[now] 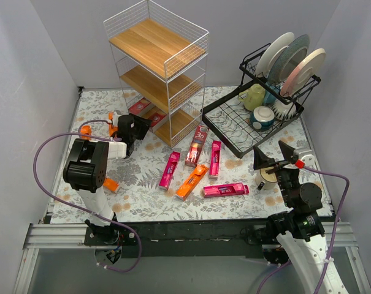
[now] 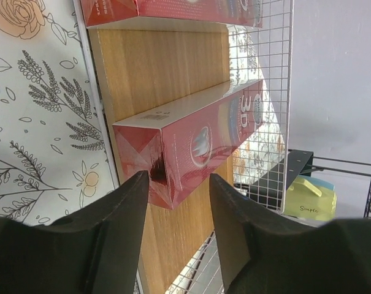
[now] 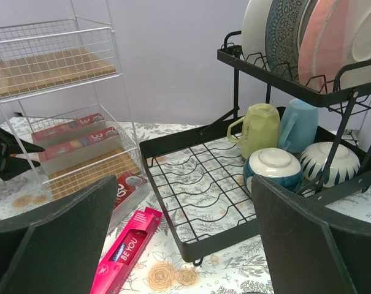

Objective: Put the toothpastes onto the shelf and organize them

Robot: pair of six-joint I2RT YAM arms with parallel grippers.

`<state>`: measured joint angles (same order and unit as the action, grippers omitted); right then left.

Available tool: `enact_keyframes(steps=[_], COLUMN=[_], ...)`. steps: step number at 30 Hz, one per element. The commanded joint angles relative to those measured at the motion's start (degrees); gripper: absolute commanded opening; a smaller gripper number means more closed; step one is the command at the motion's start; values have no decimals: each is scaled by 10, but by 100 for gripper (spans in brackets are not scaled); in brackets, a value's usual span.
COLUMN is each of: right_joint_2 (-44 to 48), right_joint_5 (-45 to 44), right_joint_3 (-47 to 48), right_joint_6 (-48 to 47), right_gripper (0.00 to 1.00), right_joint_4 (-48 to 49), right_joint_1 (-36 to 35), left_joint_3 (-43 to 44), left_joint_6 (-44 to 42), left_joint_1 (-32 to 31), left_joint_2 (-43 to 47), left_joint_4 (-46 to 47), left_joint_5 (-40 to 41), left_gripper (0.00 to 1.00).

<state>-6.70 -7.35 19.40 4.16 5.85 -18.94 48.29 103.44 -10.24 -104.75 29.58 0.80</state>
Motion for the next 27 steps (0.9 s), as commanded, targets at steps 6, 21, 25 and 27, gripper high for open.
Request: enact_keyframes(steps=[6, 21, 25, 27], right_joint_2=[-5, -17, -26, -30], right_joint_5=[-1, 15, 21, 24], right_joint_3=[28, 28, 27, 26], right_joint_6=[-7, -5, -5, -3], right_gripper=[99, 98, 99, 99], right_joint_4=[6, 7, 13, 14], right_joint_1=[-4, -5, -5, -5], left_joint_3=[-34, -164, -172, -155], left_joint_6=[-78, -307, -349, -372], left_joint_1=[2, -180, -276, -331], left_joint_2=[99, 435, 467, 460], left_joint_4=[-22, -209, -229, -236], left_joint_5=[3, 121, 190, 222], left_gripper=[61, 89, 91, 91])
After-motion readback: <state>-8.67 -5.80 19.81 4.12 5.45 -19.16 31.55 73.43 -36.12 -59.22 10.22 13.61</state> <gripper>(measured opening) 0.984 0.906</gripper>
